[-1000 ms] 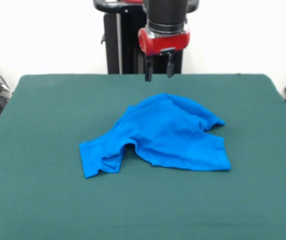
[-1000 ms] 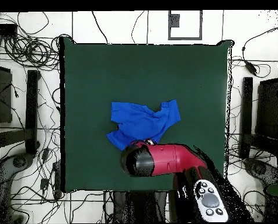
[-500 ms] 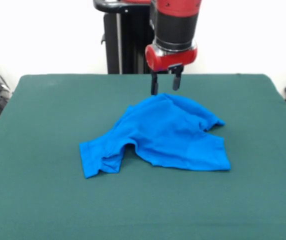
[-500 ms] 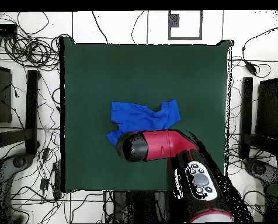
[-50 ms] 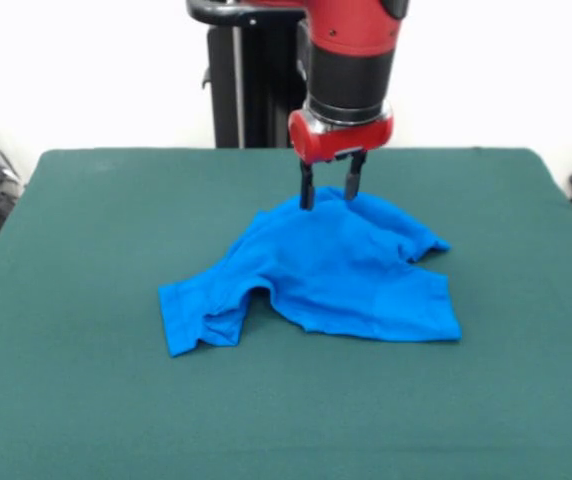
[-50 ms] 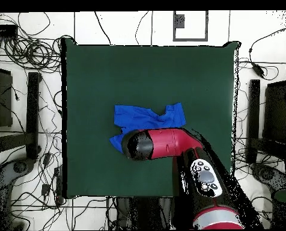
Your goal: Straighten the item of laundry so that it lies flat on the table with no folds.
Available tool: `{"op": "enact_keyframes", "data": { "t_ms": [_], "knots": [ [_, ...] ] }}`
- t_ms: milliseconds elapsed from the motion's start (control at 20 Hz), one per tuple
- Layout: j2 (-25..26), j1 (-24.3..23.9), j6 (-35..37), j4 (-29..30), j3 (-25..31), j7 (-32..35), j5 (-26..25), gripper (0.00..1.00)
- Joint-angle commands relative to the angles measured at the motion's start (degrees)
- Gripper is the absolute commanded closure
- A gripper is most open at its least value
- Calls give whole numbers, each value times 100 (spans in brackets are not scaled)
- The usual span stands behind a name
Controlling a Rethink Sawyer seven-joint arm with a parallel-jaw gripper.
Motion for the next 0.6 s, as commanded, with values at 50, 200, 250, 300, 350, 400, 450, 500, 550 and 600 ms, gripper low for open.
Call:
{"op": "enact_keyframes", "data": {
  "t_ms": [50, 200, 250, 300, 350, 400, 450, 500, 550, 600],
  "knots": [
    [327, 235, 554, -430, 295, 595, 247, 0],
    [553, 283, 692, -649, 323, 525, 241, 0],
    [591, 297, 673, -680, 318, 540, 241, 0],
    [623, 307, 656, -703, 319, 550, 243, 0],
    [655, 317, 638, -725, 319, 560, 244, 0],
    [669, 300, 660, -748, 340, 528, 251, 0],
    [679, 302, 597, -746, 341, 556, 254, 0],
    [707, 299, 621, -759, 351, 537, 259, 0],
    [736, 296, 646, -771, 361, 518, 263, 0],
    [779, 299, 690, -847, 362, 500, 269, 0]
  ]
}}
